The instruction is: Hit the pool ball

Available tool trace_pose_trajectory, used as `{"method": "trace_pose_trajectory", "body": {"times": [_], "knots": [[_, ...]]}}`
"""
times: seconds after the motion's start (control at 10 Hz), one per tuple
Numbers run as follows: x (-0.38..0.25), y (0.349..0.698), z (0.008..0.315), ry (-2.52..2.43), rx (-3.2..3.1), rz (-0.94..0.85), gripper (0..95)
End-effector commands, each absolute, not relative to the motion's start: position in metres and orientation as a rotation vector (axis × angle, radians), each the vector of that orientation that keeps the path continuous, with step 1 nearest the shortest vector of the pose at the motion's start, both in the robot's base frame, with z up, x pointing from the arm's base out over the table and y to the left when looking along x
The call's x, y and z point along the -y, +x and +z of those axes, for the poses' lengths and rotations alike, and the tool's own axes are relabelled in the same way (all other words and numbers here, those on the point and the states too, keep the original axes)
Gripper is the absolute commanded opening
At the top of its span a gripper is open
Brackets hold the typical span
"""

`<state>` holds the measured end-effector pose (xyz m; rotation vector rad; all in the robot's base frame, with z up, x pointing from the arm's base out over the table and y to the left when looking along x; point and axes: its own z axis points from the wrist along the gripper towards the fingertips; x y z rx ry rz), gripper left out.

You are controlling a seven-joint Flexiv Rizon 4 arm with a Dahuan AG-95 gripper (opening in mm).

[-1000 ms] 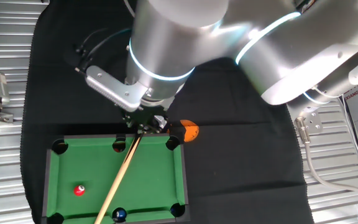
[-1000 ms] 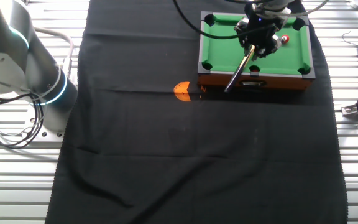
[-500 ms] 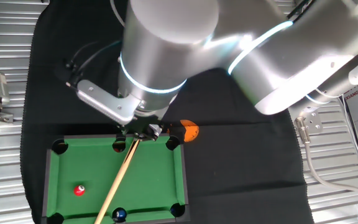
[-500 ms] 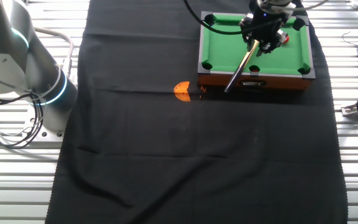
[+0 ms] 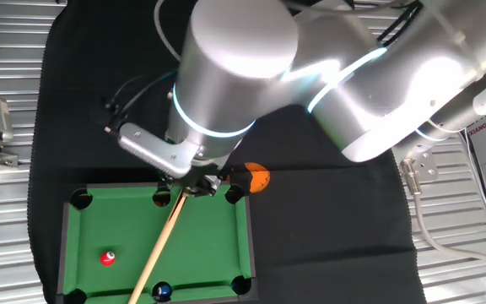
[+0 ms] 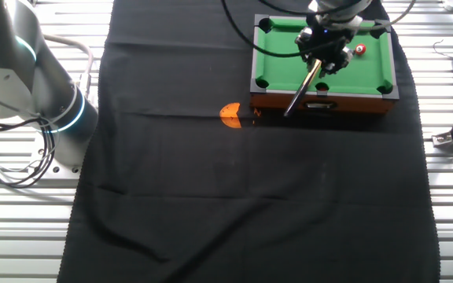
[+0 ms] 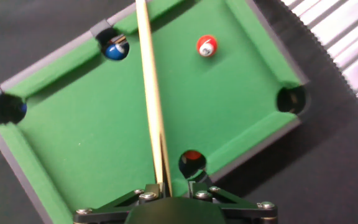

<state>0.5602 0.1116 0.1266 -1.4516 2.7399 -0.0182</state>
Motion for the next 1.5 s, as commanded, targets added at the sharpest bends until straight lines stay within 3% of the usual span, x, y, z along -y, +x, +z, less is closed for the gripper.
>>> {"method": "trace_pose_trajectory", "body": {"times": [0.1, 1.5], "knots": [[-0.1113, 0.5607, 0.1261, -1.448, -2.780, -0.049, 19.0], [-0.1119, 0.5592, 0.1201, -1.439, -2.791, -0.038, 19.0]]}}
